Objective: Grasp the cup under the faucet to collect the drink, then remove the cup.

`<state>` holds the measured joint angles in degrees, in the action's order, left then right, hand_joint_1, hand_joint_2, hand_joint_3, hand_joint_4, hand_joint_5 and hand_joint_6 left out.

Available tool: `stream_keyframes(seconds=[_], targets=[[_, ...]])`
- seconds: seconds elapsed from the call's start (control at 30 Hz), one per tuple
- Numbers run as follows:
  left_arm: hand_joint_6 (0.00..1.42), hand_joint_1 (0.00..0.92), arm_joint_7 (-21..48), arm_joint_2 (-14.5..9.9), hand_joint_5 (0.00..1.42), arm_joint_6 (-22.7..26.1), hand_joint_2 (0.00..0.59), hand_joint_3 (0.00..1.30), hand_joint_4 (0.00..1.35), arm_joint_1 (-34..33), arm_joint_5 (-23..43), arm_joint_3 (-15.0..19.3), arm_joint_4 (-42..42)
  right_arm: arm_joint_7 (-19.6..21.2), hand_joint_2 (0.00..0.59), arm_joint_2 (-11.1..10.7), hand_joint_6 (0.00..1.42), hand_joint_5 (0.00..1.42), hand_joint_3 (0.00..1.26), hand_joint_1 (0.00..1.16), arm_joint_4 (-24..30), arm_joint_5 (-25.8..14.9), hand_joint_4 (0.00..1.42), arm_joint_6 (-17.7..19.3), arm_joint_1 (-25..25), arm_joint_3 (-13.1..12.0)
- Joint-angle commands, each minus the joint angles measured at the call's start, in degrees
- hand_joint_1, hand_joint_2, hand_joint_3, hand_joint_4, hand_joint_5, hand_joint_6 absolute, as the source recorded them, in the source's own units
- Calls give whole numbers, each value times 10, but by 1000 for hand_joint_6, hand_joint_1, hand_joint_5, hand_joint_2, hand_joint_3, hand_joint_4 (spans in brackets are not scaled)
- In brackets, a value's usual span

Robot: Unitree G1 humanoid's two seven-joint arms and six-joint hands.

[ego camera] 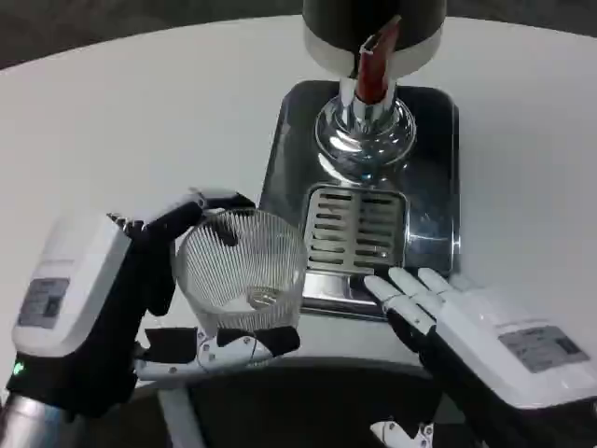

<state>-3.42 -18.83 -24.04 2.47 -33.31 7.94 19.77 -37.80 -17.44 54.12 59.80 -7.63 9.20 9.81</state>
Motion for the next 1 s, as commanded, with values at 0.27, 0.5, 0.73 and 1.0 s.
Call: stream_keyframes(seconds=[0.27, 0.5, 0.73, 1.0], targets=[[1424, 565, -15, 0, 1271, -3, 13, 979, 1102, 1, 8, 3, 3, -11, 421, 7, 0, 0, 45, 551, 3, 4, 0, 9, 2, 1], [1424, 565, -14, 0, 1271, -2, 12, 979, 1102, 1, 9, 3, 3, -15, 421, 9, 0, 0, 45, 551, 5, 2, 0, 9, 2, -1], [1424, 565, -15, 2, 1271, -1, 12, 981, 1102, -3, 7, 0, -1, -16, 421, 12, 0, 0, 45, 551, 11, -1, 0, 9, 8, -8], [1424, 566, -17, 3, 1271, 2, 11, 981, 1102, -7, 5, 1, -4, -17, 421, 12, 0, 0, 45, 547, 22, -8, 0, 8, 18, -20]])
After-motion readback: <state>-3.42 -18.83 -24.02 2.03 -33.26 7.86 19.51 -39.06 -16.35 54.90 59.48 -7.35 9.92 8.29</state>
